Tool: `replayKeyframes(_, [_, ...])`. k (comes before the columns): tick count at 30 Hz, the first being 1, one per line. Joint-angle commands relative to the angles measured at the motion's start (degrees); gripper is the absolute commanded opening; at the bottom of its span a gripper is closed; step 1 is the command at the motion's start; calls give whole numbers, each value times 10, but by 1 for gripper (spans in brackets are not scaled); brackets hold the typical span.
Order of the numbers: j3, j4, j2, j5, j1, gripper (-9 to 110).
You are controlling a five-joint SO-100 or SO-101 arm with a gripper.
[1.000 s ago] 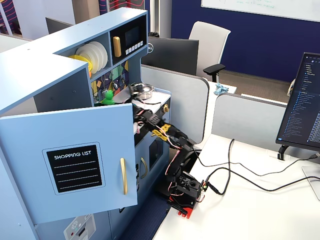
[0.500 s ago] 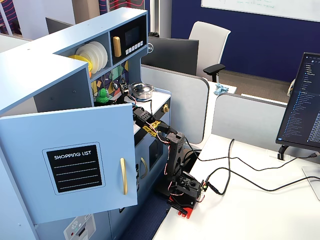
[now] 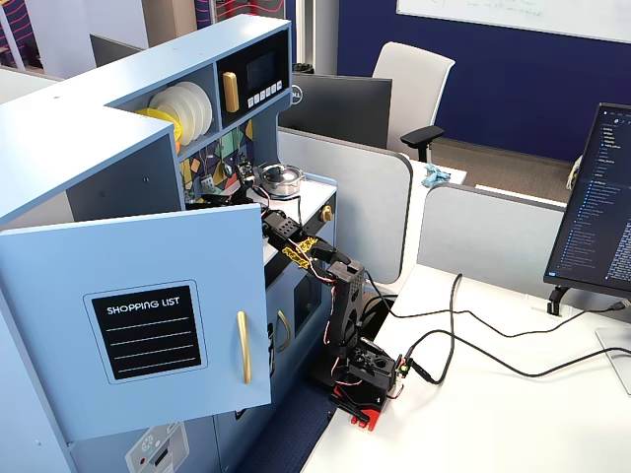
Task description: Pick up the green pineapple from the left cabinet and place it in the green recipient
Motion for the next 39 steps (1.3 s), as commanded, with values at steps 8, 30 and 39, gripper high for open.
replayKeyframes(8, [330, 34, 379, -36, -11, 30])
replayKeyframes(30, [975, 313, 869, -19, -39, 24])
replayKeyframes(39, [976, 526, 869, -11, -47, 9])
